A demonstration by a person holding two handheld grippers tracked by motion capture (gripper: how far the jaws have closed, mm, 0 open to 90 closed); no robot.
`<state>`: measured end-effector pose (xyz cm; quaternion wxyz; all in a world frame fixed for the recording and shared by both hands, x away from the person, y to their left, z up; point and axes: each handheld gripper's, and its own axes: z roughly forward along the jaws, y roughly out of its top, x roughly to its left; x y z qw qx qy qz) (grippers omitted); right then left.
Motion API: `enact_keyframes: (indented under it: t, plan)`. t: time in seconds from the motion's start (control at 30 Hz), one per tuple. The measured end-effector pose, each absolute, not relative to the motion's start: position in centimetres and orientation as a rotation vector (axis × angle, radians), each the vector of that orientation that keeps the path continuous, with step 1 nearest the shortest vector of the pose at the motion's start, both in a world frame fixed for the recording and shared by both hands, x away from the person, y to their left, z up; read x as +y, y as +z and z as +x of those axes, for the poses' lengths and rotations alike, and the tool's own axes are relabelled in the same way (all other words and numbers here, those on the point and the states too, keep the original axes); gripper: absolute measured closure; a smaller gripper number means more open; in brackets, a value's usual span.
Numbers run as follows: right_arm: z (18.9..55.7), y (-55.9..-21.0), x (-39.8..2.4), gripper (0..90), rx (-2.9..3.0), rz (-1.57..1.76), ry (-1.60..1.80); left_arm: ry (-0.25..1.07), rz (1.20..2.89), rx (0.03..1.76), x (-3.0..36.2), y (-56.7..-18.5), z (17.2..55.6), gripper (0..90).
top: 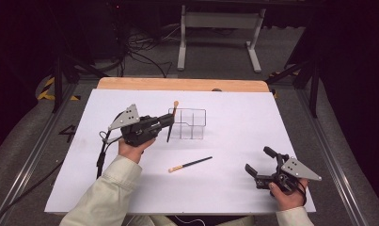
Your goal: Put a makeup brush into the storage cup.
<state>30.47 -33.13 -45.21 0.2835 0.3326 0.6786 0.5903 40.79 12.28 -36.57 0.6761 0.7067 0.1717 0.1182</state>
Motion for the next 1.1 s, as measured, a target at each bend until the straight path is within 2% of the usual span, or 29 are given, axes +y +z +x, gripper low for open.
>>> enact_keyframes:
  t: [0.47,1.1]
  plan:
    - [30.5,-45.3,-33.2,1.6,1.821,0.894,1.582,0.222,1.559,0.372,10.2,-35.4,42.1,83.0]
    - [30.5,-45.4,-33.3,1.8,1.822,0.897,1.591,0.251,1.529,0.369,7.6,-34.5,43.2,83.0]
